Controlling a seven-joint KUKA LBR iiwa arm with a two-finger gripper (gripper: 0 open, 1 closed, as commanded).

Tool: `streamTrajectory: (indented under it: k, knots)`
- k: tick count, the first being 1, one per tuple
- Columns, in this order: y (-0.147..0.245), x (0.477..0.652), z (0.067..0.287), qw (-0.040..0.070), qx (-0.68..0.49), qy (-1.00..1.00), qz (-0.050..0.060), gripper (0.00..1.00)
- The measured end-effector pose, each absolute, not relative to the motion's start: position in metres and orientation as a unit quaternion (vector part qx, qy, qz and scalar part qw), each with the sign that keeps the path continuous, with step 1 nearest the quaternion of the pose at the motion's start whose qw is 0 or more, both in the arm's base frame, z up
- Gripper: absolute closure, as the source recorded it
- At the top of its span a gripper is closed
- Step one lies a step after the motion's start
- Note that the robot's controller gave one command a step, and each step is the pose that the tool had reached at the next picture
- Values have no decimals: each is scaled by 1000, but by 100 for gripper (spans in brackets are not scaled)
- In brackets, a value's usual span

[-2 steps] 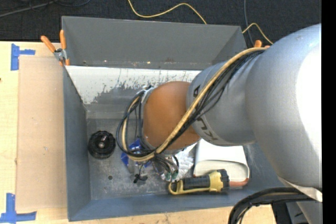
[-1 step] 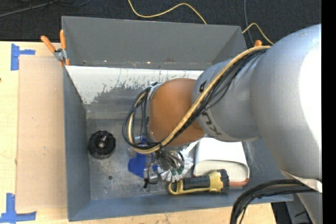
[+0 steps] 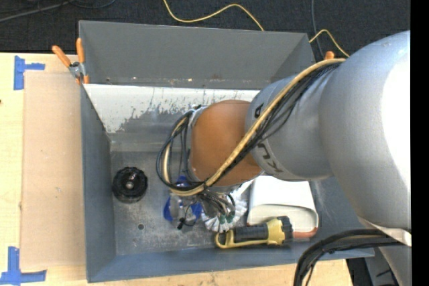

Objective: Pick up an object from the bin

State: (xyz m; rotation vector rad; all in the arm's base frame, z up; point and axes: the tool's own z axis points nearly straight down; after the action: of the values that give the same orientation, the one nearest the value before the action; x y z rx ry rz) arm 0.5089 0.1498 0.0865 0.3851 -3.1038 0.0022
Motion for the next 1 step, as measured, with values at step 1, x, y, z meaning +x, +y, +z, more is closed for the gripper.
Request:
streamTrajectory:
  k: [1]
  knots:
    - [150, 509, 87, 7, 123, -992, 1, 100]
